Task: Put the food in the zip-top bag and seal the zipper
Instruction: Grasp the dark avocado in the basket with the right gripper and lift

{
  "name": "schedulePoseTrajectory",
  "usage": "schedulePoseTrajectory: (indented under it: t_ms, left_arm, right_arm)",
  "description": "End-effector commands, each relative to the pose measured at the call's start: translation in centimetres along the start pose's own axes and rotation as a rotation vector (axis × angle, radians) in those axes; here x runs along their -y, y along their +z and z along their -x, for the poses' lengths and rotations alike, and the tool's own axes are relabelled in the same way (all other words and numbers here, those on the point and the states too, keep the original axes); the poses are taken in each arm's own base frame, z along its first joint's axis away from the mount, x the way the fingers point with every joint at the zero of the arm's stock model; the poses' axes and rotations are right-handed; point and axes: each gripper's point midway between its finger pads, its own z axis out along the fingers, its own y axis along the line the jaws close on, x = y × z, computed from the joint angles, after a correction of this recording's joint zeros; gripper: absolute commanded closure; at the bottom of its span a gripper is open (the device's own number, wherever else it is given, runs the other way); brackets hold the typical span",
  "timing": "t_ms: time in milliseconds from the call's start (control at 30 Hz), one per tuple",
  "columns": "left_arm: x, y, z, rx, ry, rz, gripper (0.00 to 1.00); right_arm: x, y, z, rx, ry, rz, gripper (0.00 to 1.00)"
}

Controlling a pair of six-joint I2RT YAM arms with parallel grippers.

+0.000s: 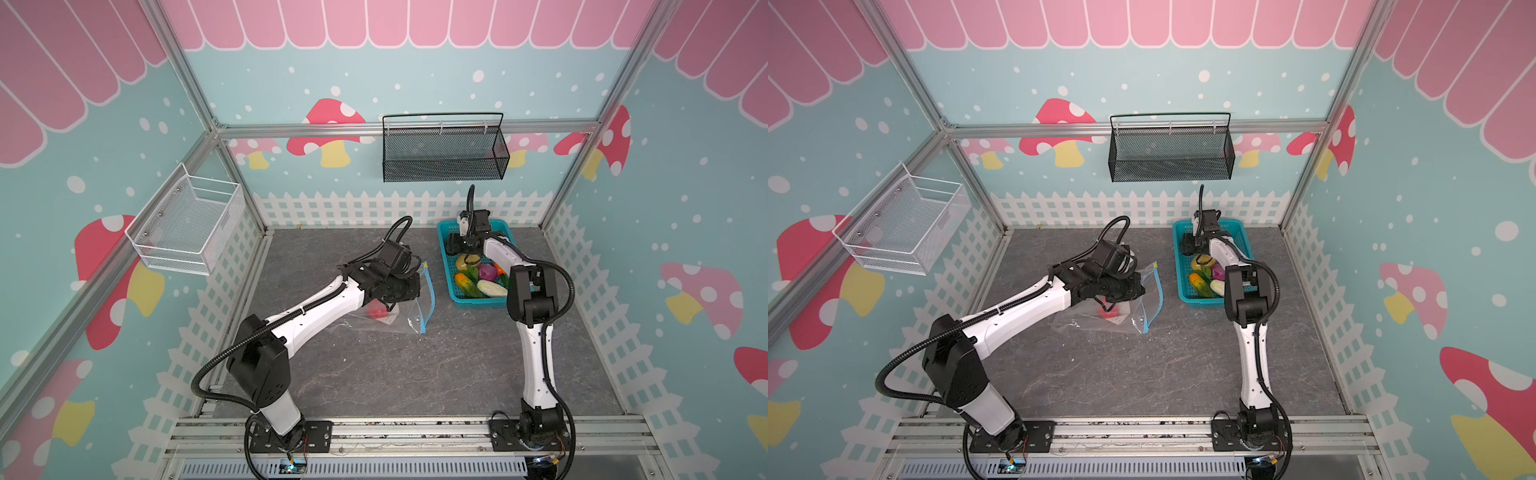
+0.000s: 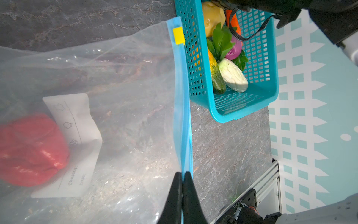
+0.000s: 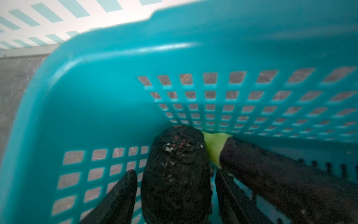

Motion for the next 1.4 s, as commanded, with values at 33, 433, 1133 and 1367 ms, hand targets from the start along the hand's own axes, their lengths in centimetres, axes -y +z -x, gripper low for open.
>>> schedulePoseTrajectory:
  t_ms: [33,433,1133,1367]
  left_arm:
    - [0.3,0.1,0.7,0.009,0.004,-0.016,1.00]
    - [0.2,0.0,0.7,0.009,0.000,-0.015,1.00]
    - [-0.1,-0.3,0.6,0.028,-0.014,-0.016,1.00]
    - [-0.3,-0.2,0.6,0.032,-0.014,-0.016,1.00]
  right_arm:
    - [-0.6,1.2,-1.5,-0.059,-0.013,0.005,0.27]
    - [-0.9,0.9,-1.1,-0.054,-0.011,0.015,0.45]
    - [-2.9,-4.1,2.9,0.045,-0.015,0.045,0.52]
    - [-3.3,-5.8,3.3,0.067,-0.010,0.053,0.53]
